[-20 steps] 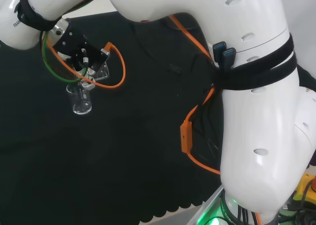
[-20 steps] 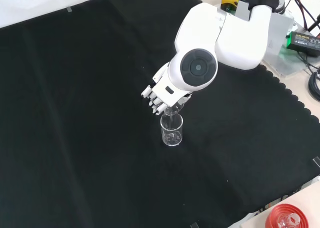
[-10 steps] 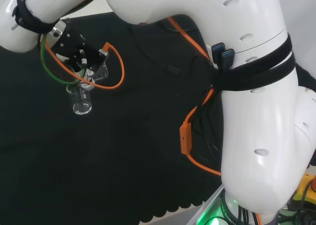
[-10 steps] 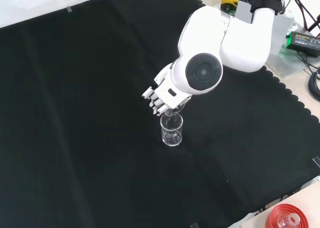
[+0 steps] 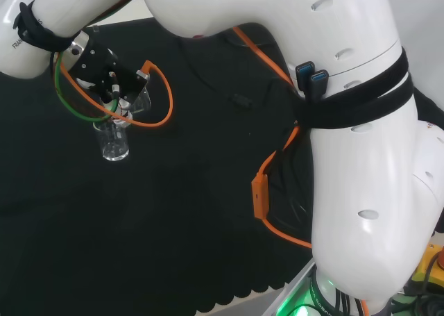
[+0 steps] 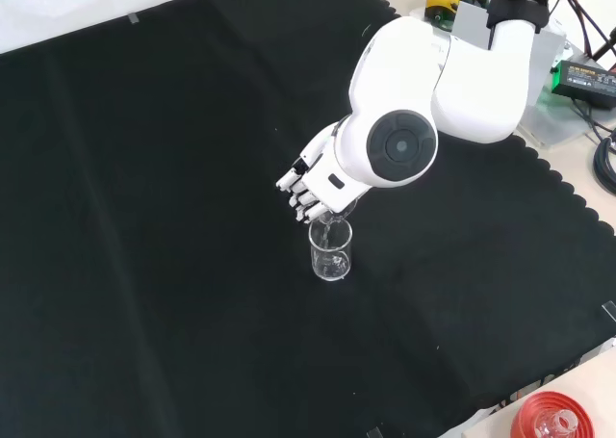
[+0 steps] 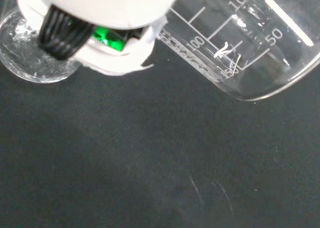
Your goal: Pour the water from the handheld beaker into the one on the table.
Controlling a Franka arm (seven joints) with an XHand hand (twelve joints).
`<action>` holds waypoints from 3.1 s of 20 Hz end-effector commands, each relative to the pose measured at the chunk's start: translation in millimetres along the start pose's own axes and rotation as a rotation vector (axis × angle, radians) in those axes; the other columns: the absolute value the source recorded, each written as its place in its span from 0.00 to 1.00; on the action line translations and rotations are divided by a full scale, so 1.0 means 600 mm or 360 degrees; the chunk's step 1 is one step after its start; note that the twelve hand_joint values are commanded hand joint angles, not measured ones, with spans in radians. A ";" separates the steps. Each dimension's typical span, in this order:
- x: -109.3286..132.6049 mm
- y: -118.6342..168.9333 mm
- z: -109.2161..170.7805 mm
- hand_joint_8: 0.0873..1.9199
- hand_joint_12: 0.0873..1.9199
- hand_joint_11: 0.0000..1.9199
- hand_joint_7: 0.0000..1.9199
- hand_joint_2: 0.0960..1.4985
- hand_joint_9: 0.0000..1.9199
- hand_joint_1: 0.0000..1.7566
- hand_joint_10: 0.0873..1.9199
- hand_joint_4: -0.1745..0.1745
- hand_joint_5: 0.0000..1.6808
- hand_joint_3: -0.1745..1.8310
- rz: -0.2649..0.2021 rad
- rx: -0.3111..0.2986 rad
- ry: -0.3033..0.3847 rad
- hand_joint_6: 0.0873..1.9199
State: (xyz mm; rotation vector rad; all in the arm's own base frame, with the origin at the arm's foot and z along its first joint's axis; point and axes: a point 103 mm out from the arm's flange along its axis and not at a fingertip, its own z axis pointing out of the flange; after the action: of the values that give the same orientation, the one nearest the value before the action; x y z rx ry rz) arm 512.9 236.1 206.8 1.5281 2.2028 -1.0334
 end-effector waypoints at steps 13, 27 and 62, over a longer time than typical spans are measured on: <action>-0.001 -0.001 -0.001 0.00 0.55 0.43 0.76 0.40 0.66 0.66 0.07 0.81 0.84 0.38 0.0008 0.0015 -0.0019 0.17; -0.003 0.000 0.000 0.00 0.54 0.43 0.76 0.40 0.66 0.66 0.07 0.81 0.84 0.38 0.0005 0.0020 -0.0027 0.17; -0.039 -0.018 -0.024 0.00 0.54 0.43 0.76 0.40 0.67 0.66 0.07 0.81 0.84 0.38 -0.0006 -0.0060 0.0160 0.16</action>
State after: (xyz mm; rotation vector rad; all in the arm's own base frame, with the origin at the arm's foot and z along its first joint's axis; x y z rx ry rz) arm 514.6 230.9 231.0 1.5646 2.2384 -0.9725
